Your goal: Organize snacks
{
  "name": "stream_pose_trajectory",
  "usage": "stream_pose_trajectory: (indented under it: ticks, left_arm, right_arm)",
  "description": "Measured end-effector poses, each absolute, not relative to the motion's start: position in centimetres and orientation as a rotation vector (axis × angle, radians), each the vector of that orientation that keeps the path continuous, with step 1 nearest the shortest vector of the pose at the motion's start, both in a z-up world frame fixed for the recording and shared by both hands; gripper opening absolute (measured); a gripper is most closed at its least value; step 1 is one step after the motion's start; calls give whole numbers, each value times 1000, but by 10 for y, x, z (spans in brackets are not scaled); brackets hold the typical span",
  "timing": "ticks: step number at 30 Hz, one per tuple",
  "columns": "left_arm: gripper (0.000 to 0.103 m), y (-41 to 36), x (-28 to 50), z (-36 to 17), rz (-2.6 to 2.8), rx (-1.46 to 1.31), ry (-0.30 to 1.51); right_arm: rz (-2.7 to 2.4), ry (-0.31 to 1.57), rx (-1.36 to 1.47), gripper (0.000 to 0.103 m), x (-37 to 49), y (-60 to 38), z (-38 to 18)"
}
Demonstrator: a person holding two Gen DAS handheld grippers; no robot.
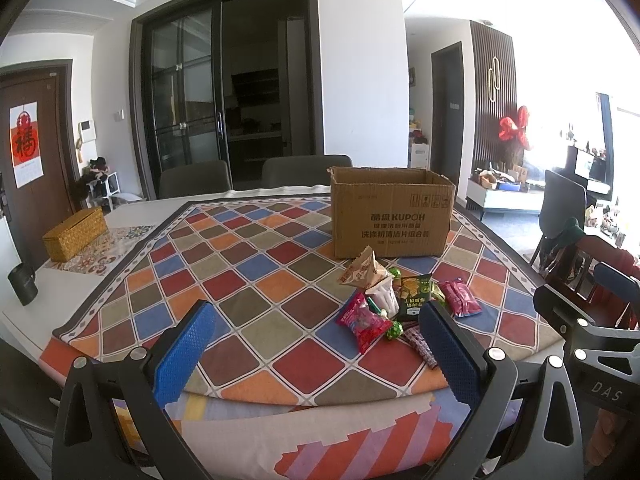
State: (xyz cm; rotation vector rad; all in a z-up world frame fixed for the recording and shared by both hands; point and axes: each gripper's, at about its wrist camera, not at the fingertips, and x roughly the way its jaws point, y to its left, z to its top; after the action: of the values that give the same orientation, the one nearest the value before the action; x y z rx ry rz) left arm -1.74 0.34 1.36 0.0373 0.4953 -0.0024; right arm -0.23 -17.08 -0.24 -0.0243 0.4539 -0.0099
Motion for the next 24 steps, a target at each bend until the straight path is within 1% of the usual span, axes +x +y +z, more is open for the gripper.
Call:
stream_pose_trajectory:
  ticks: [16,21,24]
  left_arm:
    - [103,2,-14,14,-17,33,502]
    - [103,7,1,7,-23,35,525]
    - [102,10,4,-4,-35,37,528]
  right_arm:
    - [4,469,-27,102,-2,-166,2]
    - [29,507,-33,102,8,-166,0]
    - [43,535,-37,102,18,-165,-13]
